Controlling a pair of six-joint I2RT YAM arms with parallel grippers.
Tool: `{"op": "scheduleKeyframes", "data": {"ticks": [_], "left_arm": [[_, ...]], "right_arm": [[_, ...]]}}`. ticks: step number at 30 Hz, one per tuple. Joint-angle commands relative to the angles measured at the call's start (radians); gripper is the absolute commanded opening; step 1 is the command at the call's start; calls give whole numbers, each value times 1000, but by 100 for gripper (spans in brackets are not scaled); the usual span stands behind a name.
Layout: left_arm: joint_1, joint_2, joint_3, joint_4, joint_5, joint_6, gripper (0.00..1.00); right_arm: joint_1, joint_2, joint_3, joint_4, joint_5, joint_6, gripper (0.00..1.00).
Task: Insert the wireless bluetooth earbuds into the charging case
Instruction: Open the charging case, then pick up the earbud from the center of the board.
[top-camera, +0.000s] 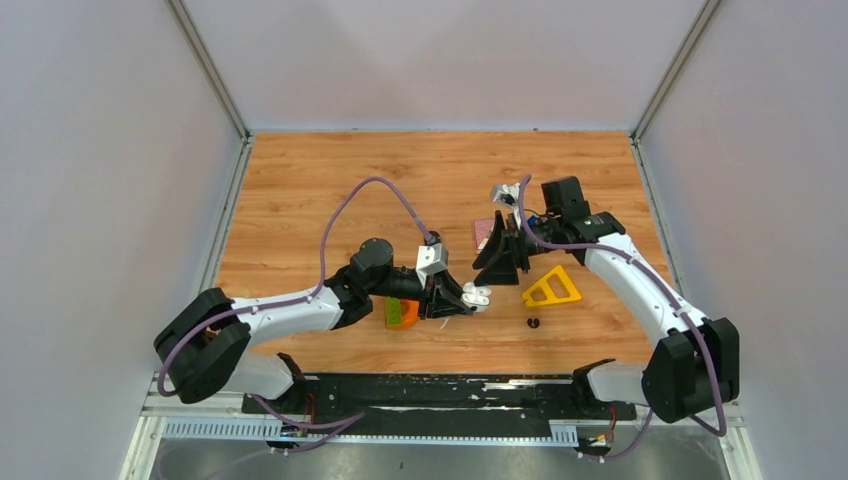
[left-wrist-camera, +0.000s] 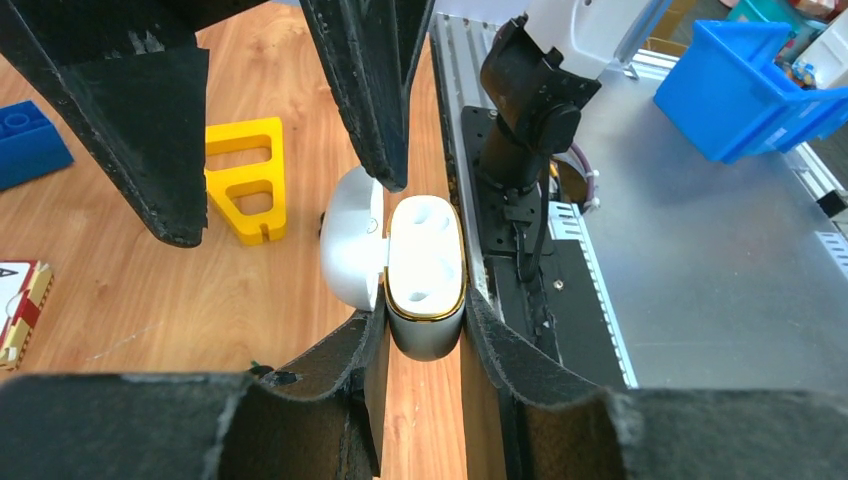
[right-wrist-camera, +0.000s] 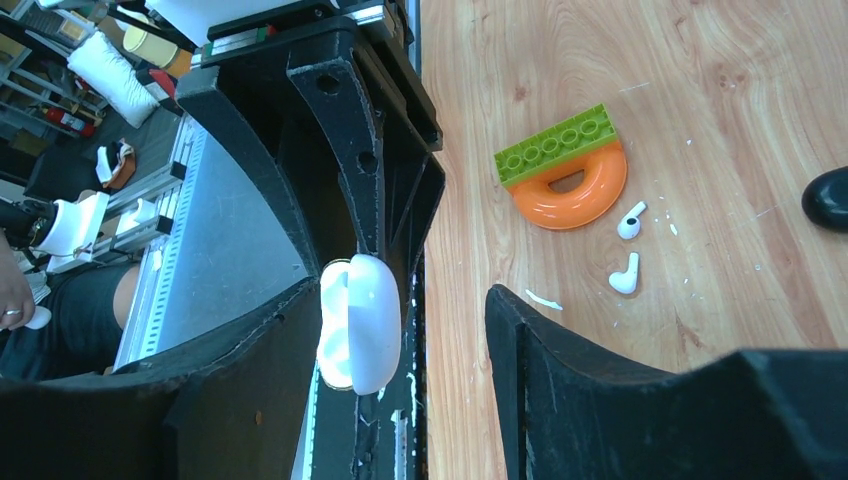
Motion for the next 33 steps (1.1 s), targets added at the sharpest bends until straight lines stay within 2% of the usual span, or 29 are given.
{"op": "scheduleKeyframes", "data": {"ticks": [1,6,12,16,22,25,29,33], "left_arm": [[-2,-33,23,4,-7,44,0],[-2,-31,25,0,-14,41,0],[0,-71,29,-64,-48,79,0],[6,-157,37,-192,-121,160,0],[51,-305,29,-306,-238,199,0],[89,-366,20,-280,-247,124,0],[147,-450,-52,-197,-263,44,0],[181,-528,-106,-183,-335,49,0]], "right_arm": [[-1,11,53,-7,-17,-3,61],[-26,-4,97,-67,-32,-45,61],[-126,-20,217,-189,-38,-150,60],[-174,-26,194,-166,-16,-153,57],[-174,-8,87,27,229,-8,46],[-144,8,52,69,321,-6,42],[-16,36,27,67,418,-131,42],[61,96,-11,156,424,-200,40]]}}
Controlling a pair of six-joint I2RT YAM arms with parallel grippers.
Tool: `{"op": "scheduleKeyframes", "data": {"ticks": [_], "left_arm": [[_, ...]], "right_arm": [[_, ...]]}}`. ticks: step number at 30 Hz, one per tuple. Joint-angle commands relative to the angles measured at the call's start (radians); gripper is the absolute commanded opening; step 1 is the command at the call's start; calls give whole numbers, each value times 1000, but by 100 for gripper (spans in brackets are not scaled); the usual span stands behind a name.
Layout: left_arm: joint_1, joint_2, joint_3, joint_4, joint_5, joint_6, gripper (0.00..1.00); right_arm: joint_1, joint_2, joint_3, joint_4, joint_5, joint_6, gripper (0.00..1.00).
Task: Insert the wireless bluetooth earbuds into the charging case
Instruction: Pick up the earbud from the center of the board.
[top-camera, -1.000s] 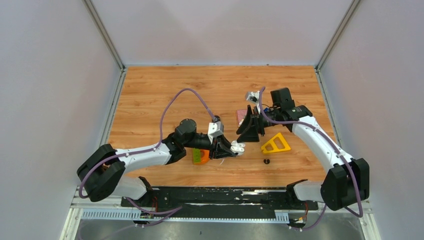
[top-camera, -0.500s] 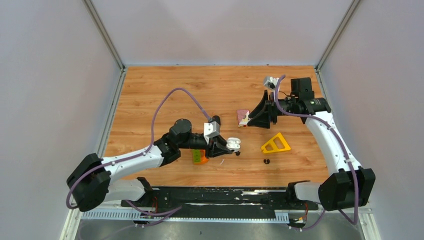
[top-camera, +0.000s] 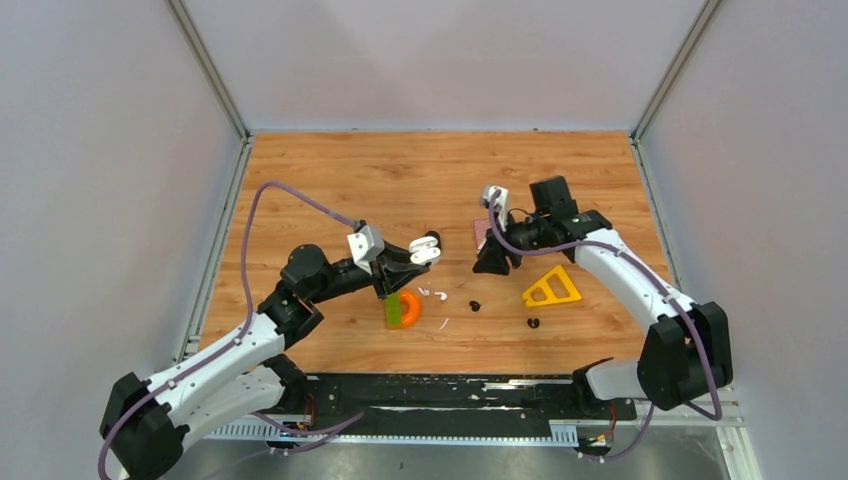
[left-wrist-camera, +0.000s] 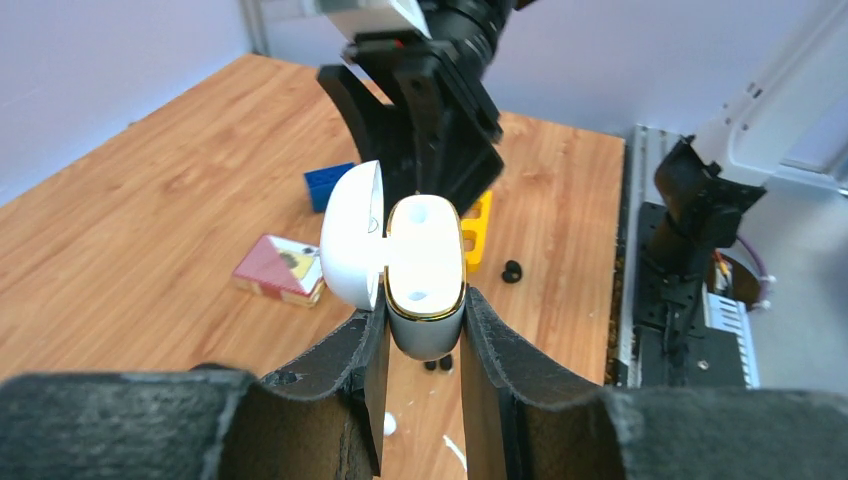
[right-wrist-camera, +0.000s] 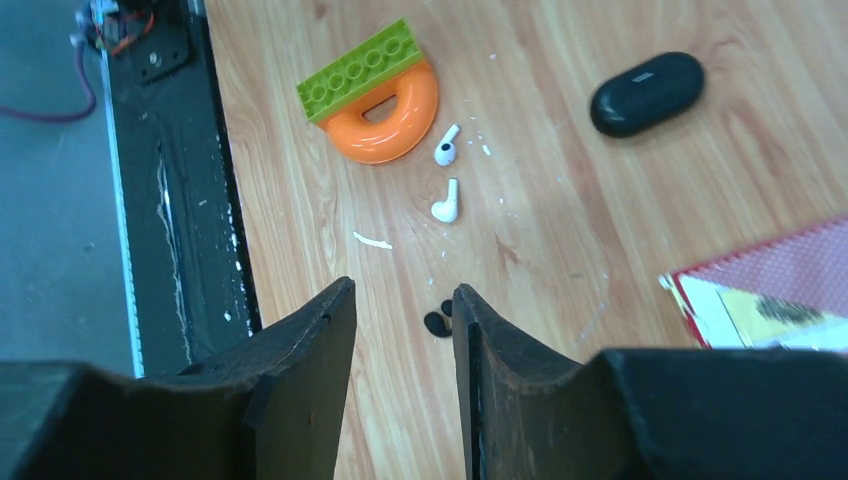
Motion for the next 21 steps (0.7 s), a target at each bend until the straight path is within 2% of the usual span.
{"op": "scheduleKeyframes", "data": {"ticks": [1,4,9,14,21], "left_arm": [[35,-70,-45,55,-95,-30,0],[66,-67,-43,65,-105,-54,0],[103,-62,-55,139,-90,-118,0],[130,-77,-71,189,-110,-171,0],[141,-80,-88,248,-115,-207,0]], "right_arm": [[77,75,-24,132,39,-120,40],[129,161,-2,130,54,-207,37],[221,289,50,103,161,-353,36],[278,397,104,101,237,-381,36],[359,449,142,101,310,-473,43]]}}
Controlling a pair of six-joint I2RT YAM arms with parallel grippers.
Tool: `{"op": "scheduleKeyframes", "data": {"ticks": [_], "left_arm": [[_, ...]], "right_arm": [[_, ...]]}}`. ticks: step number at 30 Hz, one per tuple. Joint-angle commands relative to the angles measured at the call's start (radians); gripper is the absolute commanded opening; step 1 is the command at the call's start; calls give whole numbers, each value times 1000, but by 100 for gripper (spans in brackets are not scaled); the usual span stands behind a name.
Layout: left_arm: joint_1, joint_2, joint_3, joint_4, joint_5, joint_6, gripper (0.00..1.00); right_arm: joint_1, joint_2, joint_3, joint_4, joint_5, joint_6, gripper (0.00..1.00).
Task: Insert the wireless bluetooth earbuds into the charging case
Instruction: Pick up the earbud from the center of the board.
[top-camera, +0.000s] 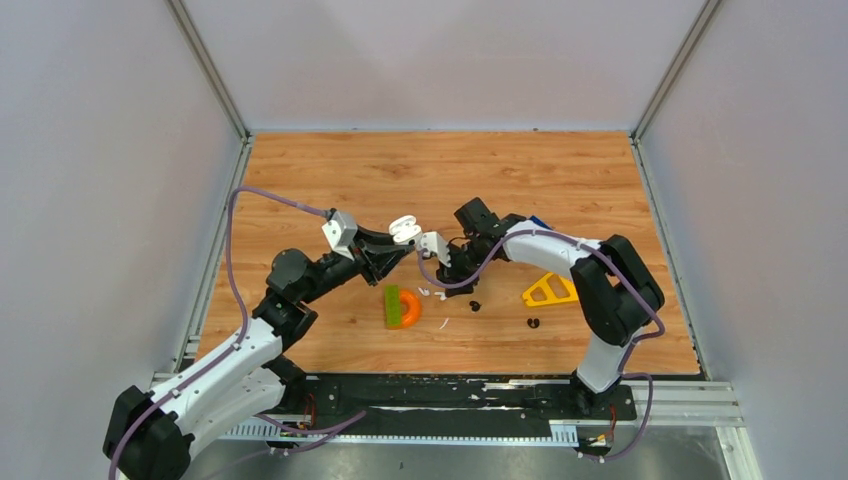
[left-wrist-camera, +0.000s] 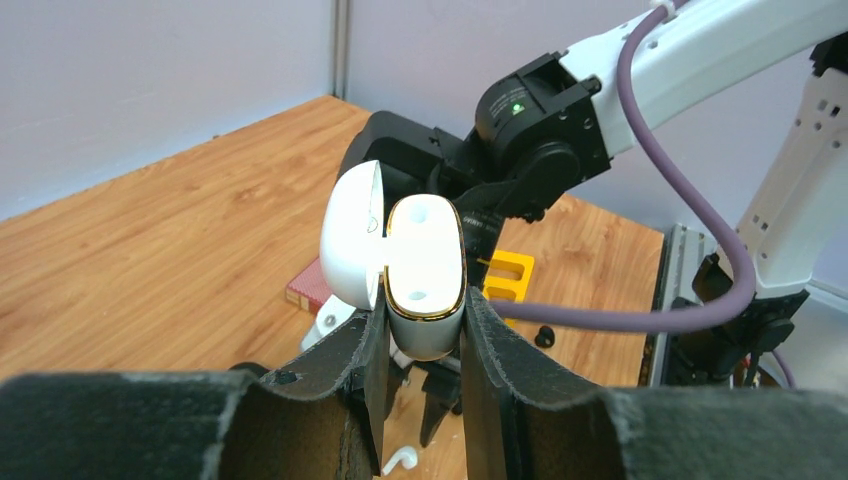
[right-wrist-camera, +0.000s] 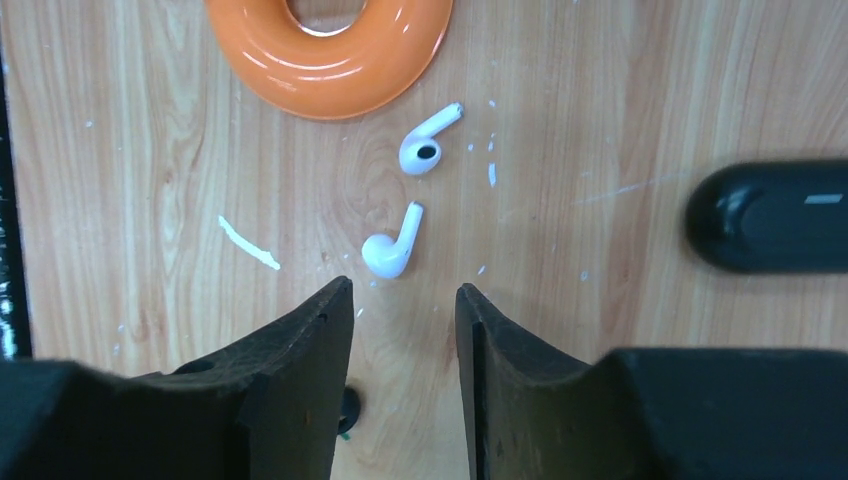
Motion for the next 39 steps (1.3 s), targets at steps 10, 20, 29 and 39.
{"op": "scheduleKeyframes", "data": {"ticks": [10,20,29,39], "left_arm": [[35,-37,-7,113,-28,-42,0],[41,-22,-7,127,-14,-46,0],[43,-21,-9,138,-9,-49,0],[43,-17,-10,148,7,-53,0]], "right_arm": [[116,126,163,-62,74,-213,49],[151,177,204,-73,89,-227,50],[184,133,170,-133,83,-209,47],[263,97,128,-158,85,-160,46]]}}
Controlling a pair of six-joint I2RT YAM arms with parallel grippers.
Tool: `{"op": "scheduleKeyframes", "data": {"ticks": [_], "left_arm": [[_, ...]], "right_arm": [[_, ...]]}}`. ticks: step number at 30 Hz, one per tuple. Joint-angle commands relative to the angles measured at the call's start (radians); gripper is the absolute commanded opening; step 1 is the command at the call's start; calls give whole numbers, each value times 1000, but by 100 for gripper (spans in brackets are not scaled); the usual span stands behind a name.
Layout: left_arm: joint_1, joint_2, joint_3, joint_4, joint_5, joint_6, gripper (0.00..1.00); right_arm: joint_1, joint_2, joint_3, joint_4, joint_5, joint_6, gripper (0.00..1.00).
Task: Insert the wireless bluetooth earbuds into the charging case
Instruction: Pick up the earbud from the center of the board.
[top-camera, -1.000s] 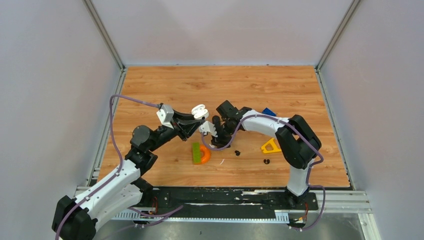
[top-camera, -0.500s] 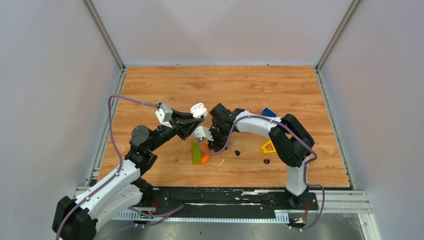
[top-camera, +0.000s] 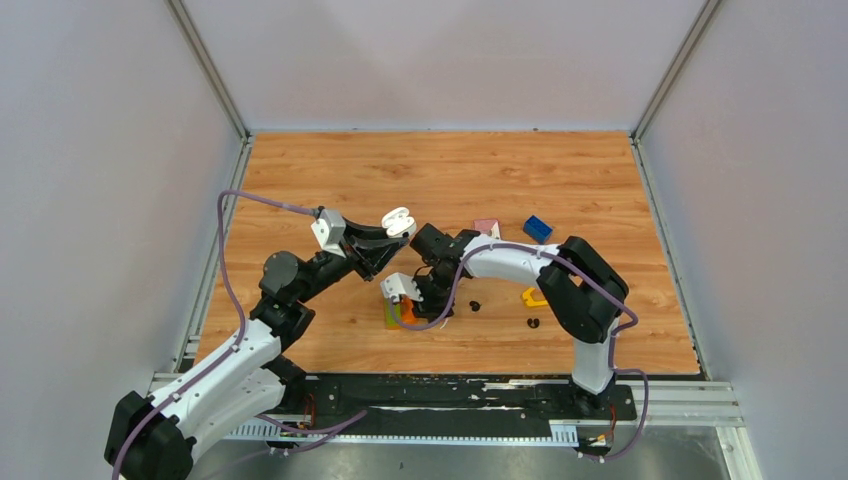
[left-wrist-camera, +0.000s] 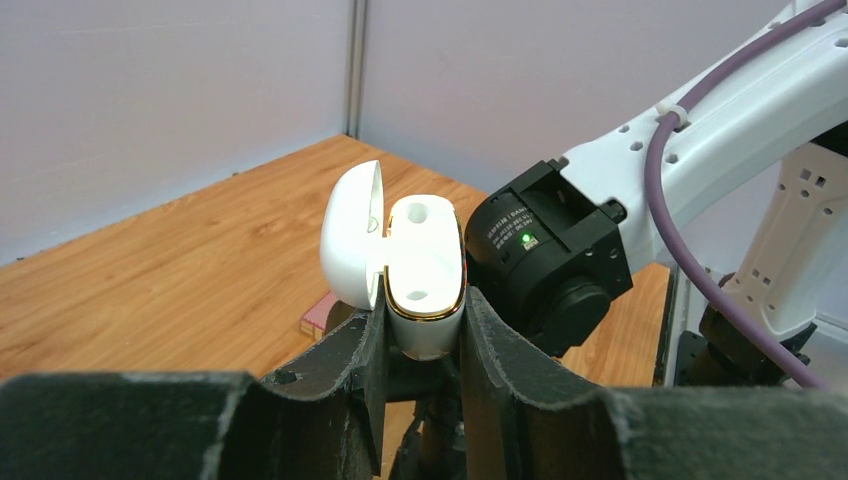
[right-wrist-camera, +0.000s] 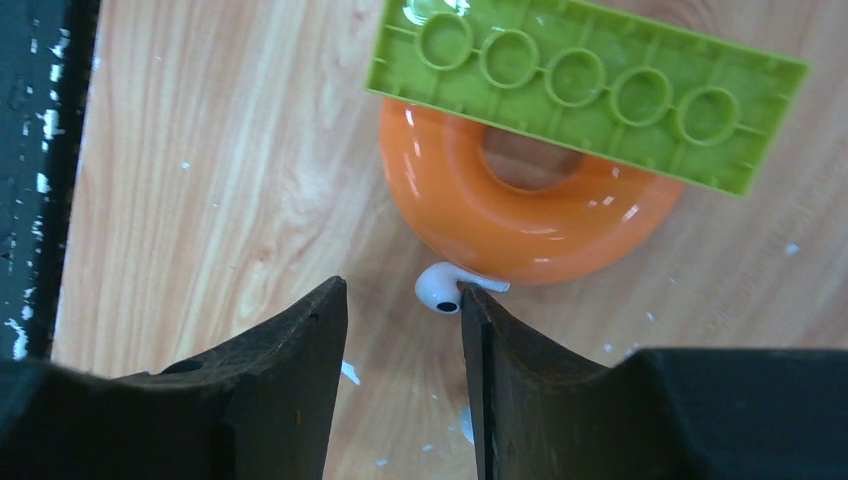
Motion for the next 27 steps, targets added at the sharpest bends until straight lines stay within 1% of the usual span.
{"op": "scheduleKeyframes", "data": {"ticks": [1,8,13,21,24,27], "left_arm": [[5,0,-1,64,12,-14,0],[5,0,-1,66,18,-13,0],[5,0,-1,67,19,-12,0],[5,-2,-3,66,11,-7,0],[5,-2,-3,66,8,-7,0],[5,-2,-3,63,5,-5,0]], "right_arm": [[30,-42,-10,-25,-13,26,46],[32,-46,7,-92,-37,27,42],[32,-66,26,-161,-67,8,37],[32,-132,-23,-64,11,-4,32],[32,-135,-36,-15,27,-10,32],[34,-118,-24,-3,34,-32,34]]}}
